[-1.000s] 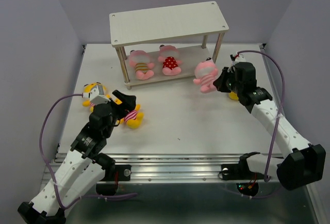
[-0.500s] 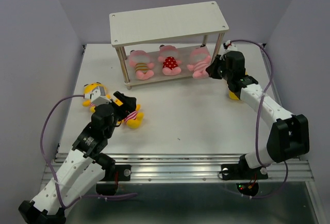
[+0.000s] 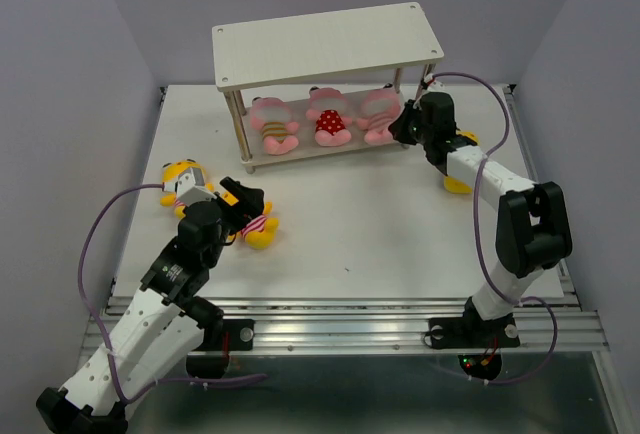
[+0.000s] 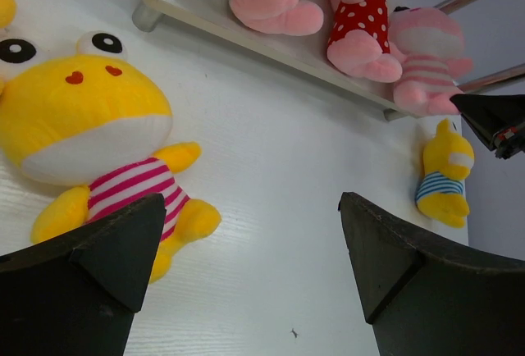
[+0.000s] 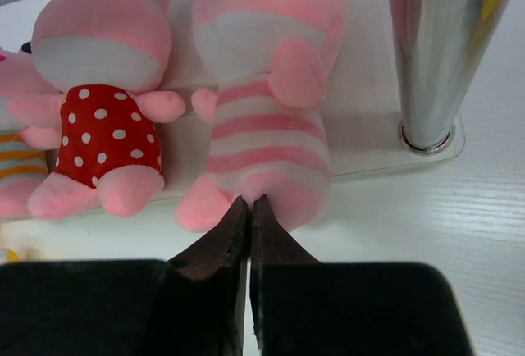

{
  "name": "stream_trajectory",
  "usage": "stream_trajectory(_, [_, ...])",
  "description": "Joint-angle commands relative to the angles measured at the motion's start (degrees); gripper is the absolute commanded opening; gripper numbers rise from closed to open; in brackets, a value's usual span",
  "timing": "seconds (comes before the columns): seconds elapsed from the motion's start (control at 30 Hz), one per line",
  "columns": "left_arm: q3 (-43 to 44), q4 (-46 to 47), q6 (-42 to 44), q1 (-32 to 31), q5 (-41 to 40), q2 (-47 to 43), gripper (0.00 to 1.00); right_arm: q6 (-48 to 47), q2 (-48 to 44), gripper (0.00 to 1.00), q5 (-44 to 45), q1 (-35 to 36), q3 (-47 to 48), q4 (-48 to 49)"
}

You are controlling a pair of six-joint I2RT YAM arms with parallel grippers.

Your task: Place and organize the stuffed toys onto the shelf

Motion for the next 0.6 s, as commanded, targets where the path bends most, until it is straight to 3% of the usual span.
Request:
stream_trajectory(0.0, [0.0, 0.9, -0.2, 0.1, -1.4, -0.7, 0.99, 1.5, 1.5, 0.01, 0.8, -0.3, 3.4, 6.5])
stream_trajectory(0.37, [-0.4, 0.5, -0.6, 0.1, -1.4, -1.4, 0.99, 2.2, 6.2, 0.01, 0.3, -1.4, 5.7, 6.6])
stream_trajectory(0.57, [-0.2, 0.4, -0.6, 0.0, -1.5, -1.3, 0.99, 2.7, 6.5, 0.07, 0.9, -2.0, 5.3, 6.3])
